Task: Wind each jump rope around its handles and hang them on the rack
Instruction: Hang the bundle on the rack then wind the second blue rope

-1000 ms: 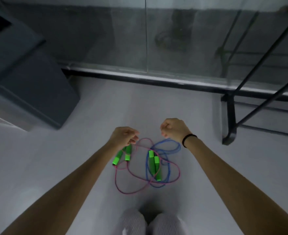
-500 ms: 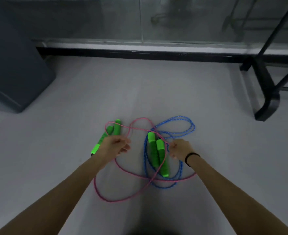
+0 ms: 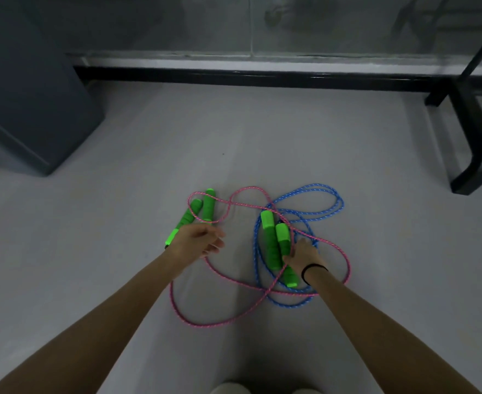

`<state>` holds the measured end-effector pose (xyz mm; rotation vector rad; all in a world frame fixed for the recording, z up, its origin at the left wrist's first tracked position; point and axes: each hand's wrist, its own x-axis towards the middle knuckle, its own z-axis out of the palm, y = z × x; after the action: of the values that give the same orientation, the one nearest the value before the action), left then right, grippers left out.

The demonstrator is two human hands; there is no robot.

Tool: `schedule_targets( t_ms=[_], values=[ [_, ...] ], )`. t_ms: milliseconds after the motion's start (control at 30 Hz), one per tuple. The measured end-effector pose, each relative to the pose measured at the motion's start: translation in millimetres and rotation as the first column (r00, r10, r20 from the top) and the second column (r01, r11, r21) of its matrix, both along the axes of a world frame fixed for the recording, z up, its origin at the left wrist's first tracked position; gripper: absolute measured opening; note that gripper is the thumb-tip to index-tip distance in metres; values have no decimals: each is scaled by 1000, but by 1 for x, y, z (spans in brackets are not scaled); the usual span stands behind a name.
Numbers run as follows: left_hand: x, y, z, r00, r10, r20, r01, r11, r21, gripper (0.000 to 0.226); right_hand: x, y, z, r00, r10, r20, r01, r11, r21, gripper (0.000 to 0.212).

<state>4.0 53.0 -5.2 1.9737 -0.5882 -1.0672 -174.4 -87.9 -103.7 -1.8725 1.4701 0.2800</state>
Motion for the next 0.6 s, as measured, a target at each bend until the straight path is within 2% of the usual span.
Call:
schedule_targets(
  t_ms=[133, 233, 267, 367, 600],
  values=[
    [17, 2, -17, 995, 95, -33, -93, 994, 59, 20, 3, -2, -5, 997, 70, -36, -72, 996, -56, 22],
    [28, -1, -26, 982, 174, -65, -169, 983, 75, 19, 7, -7, -4, 998, 54, 18, -53, 997, -60, 15],
    [32, -3, -29, 979, 194, -66, -188, 979, 83, 19, 10, -7, -3, 998, 47, 36, -45, 997, -57, 16],
    [39, -10, -38, 976, 214, -42, -208, 971, 121, 24, 18, -5, -11, 997, 38, 73, -33, 997, -63, 52],
    [37, -23, -54, 980, 187, -61, -176, 972, 155, 32, 21, -8, -20, 976, -159, 148, 174, 980, -97, 40]
  ],
)
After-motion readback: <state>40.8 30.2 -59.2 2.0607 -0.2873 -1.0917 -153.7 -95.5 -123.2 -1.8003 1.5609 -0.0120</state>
